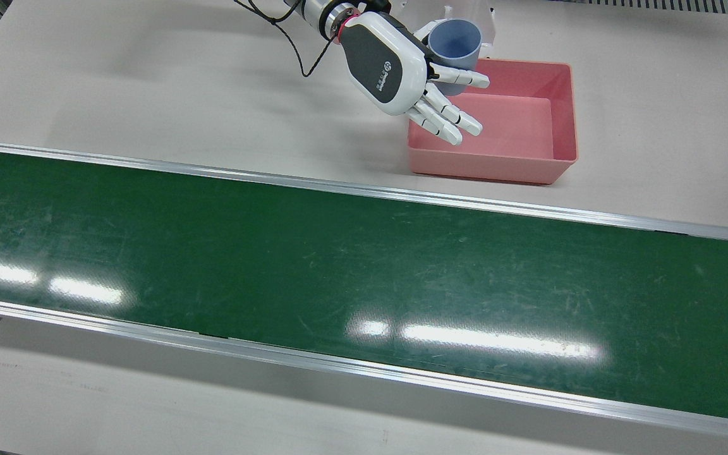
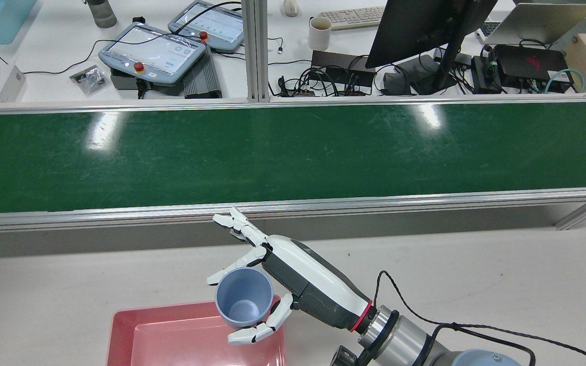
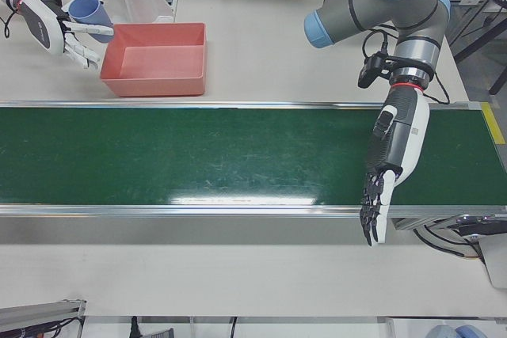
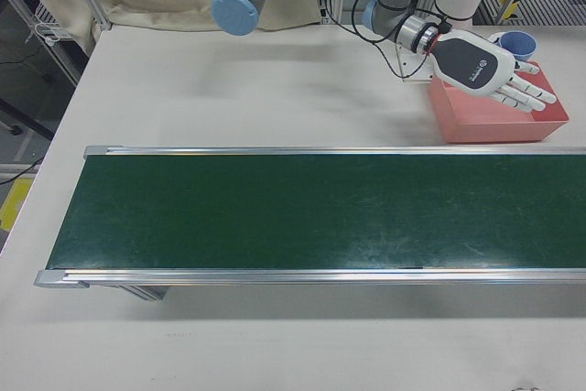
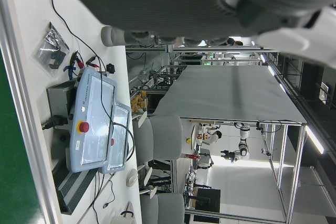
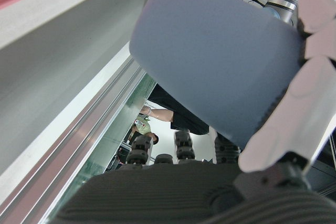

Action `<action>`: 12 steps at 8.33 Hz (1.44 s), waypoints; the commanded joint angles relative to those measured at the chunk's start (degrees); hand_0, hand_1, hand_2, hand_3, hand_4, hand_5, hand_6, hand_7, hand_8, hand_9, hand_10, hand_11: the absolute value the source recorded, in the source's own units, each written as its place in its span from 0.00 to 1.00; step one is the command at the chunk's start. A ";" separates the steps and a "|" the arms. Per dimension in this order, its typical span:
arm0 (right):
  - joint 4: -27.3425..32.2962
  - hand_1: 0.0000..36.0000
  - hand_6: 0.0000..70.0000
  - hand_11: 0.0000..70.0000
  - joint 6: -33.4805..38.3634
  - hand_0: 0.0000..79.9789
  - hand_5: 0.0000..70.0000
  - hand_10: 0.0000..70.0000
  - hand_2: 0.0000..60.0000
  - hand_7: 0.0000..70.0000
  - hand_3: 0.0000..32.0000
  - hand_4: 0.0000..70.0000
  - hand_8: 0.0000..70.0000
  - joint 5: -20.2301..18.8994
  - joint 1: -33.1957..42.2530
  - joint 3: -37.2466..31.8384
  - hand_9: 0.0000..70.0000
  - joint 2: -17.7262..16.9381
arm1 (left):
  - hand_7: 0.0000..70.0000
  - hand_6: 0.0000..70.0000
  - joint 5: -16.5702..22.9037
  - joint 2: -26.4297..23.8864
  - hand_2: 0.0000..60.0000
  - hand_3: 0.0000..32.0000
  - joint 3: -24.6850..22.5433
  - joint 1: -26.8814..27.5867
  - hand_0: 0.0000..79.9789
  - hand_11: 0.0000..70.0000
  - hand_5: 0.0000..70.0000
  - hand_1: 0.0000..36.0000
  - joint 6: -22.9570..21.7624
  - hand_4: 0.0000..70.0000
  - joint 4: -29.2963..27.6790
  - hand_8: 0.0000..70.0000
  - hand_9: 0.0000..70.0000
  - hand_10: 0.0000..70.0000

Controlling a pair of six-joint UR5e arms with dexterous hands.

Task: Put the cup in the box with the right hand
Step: 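Lower the cup into the pink tray and open the right hand, then raise the open right hand away from the tray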

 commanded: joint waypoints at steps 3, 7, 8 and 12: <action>0.06 0.00 0.09 0.11 -0.09 0.54 0.00 0.07 0.00 0.41 0.00 0.61 0.00 -0.03 -0.02 -0.03 0.07 -0.40 | 0.00 0.00 0.00 0.00 0.00 0.00 0.00 0.00 0.00 0.00 0.00 0.00 0.00 0.00 0.00 0.00 0.00 0.00; 0.06 0.00 0.09 0.10 -0.09 0.50 0.00 0.07 0.00 0.41 0.00 0.51 0.00 -0.03 -0.02 -0.12 0.10 -0.31 | 0.00 0.00 0.00 0.00 0.00 0.00 0.00 0.00 0.00 0.00 0.00 0.00 0.00 0.00 0.00 0.00 0.00 0.00; 0.06 0.00 0.09 0.10 -0.09 0.50 0.00 0.07 0.00 0.42 0.00 0.51 0.00 -0.03 -0.02 -0.12 0.10 -0.31 | 0.00 0.00 0.00 0.00 0.00 0.00 0.00 0.09 0.00 0.00 0.00 0.00 0.00 0.00 0.00 0.00 0.00 0.00; 3.47 0.00 0.12 0.17 4.38 0.54 0.02 0.11 0.00 0.49 0.00 0.40 0.04 -0.21 9.42 4.26 0.17 -2.67 | 0.00 0.00 0.00 0.00 0.00 0.00 0.00 0.00 0.00 0.00 0.00 0.00 0.00 0.00 0.00 0.00 0.00 0.00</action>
